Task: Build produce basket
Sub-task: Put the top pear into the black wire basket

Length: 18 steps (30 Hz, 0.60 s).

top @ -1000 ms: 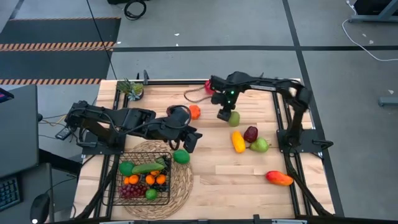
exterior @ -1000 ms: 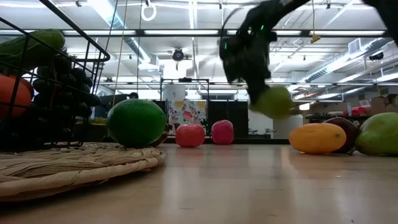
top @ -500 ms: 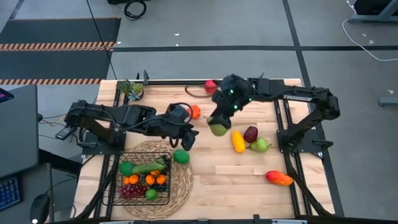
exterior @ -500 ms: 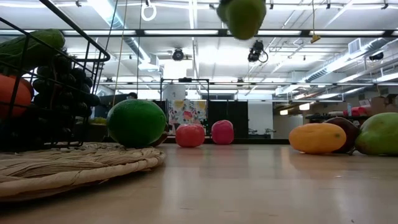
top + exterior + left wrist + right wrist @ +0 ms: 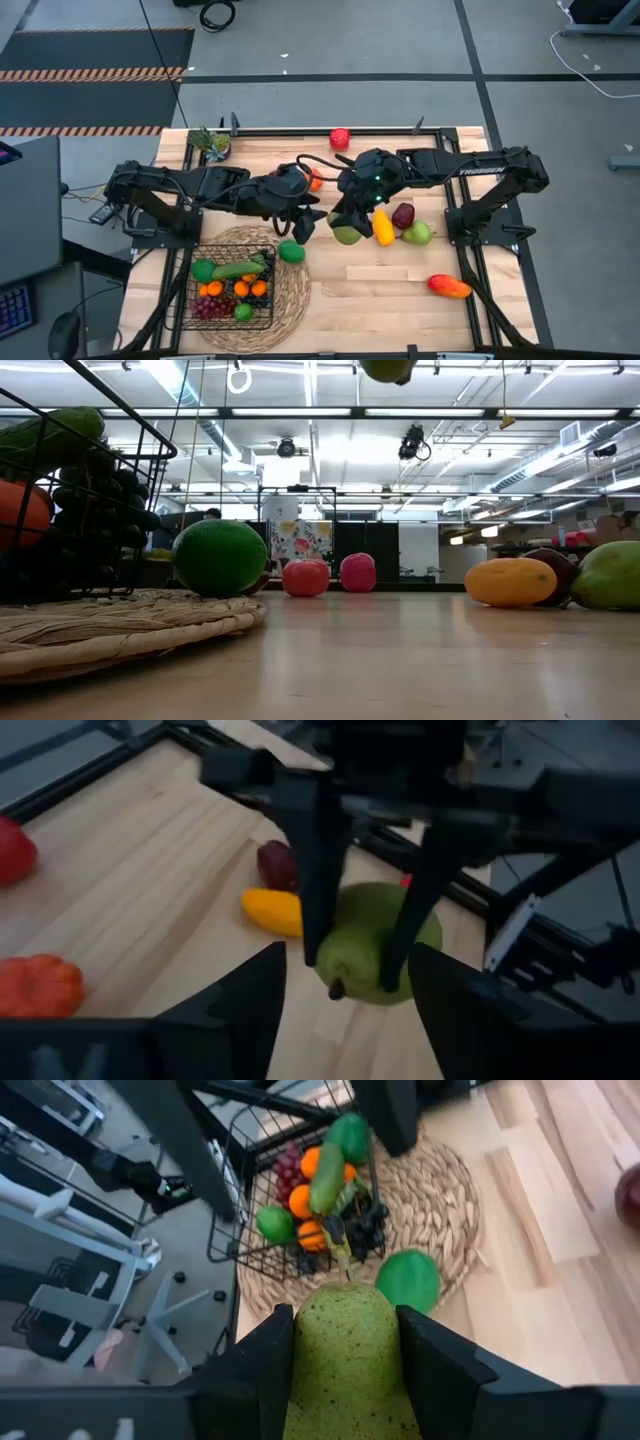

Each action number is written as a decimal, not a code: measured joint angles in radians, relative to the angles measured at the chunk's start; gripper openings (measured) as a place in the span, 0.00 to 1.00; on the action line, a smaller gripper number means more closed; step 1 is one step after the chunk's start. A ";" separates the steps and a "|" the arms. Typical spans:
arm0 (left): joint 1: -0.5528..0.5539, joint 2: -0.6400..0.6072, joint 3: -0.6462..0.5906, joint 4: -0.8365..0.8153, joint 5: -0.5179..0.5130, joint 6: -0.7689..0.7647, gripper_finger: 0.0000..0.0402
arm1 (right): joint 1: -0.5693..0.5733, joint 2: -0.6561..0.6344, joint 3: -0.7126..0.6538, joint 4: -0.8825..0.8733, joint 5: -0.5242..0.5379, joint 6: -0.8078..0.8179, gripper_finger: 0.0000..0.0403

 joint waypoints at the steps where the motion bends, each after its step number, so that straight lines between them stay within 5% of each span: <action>1: 0.000 0.000 0.000 -0.003 0.007 0.001 0.56 | 0.000 0.000 0.000 0.008 0.001 0.000 0.41; 10: 0.000 0.005 -0.001 -0.021 0.032 0.001 0.65 | 0.000 0.000 0.000 0.049 0.000 0.003 0.41; 18: 0.001 0.005 -0.001 -0.061 0.032 -0.019 0.35 | 0.000 0.000 0.000 0.058 -0.005 0.000 0.41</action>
